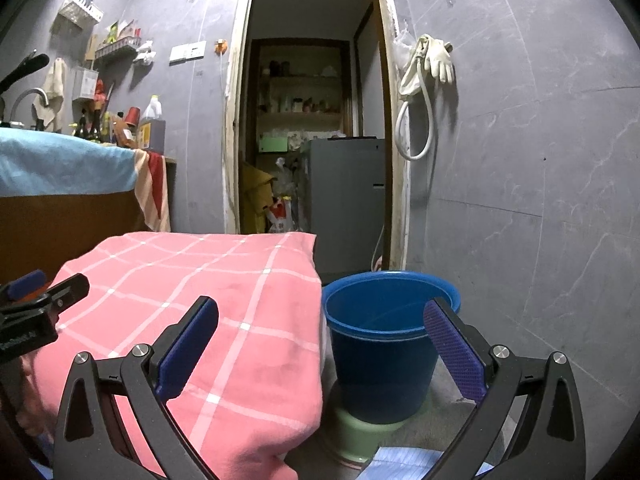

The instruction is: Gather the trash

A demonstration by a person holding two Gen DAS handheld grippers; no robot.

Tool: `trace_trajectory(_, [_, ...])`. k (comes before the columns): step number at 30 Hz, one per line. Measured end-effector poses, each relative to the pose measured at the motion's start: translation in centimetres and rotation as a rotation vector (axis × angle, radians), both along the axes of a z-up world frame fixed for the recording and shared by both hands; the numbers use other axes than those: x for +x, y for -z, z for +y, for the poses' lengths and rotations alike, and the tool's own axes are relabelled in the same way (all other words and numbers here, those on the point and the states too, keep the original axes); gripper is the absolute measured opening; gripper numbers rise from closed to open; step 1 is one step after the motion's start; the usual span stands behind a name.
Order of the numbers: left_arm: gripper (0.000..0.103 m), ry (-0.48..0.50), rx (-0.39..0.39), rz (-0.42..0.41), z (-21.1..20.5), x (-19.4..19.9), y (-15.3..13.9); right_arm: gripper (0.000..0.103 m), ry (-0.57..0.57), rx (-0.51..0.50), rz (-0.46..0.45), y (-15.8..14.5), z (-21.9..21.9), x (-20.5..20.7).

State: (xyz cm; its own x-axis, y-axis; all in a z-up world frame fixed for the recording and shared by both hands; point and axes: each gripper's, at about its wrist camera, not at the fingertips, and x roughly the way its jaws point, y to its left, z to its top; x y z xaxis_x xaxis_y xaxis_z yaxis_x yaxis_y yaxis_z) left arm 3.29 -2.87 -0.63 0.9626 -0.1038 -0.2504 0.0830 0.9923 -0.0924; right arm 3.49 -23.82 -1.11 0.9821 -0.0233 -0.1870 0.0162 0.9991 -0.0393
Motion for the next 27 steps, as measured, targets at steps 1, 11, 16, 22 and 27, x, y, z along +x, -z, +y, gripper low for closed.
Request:
trace_trajectory(1, [0.101,0.001,0.001,0.000,0.03,0.00,0.02,0.103,0.000,0.000,0.001,0.03,0.02,0.01])
trace_trajectory(11, [0.101,0.008,0.005,0.002,0.19,-0.04,0.18,0.103,0.000,0.002,0.003,0.03,0.05,0.04])
trace_trajectory(16, [0.101,0.007,0.005,0.001,0.08,-0.07,0.17,0.103,0.000,0.003,0.002,0.03,0.04,0.05])
trace_trajectory(22, [0.101,0.007,0.005,0.002,0.02,-0.10,0.18,0.103,0.001,0.003,0.003,0.04,0.10,0.03])
trace_trajectory(27, [0.101,0.007,0.005,0.001,-0.02,-0.11,0.18,0.103,0.001,0.003,0.003,0.04,0.16,0.06])
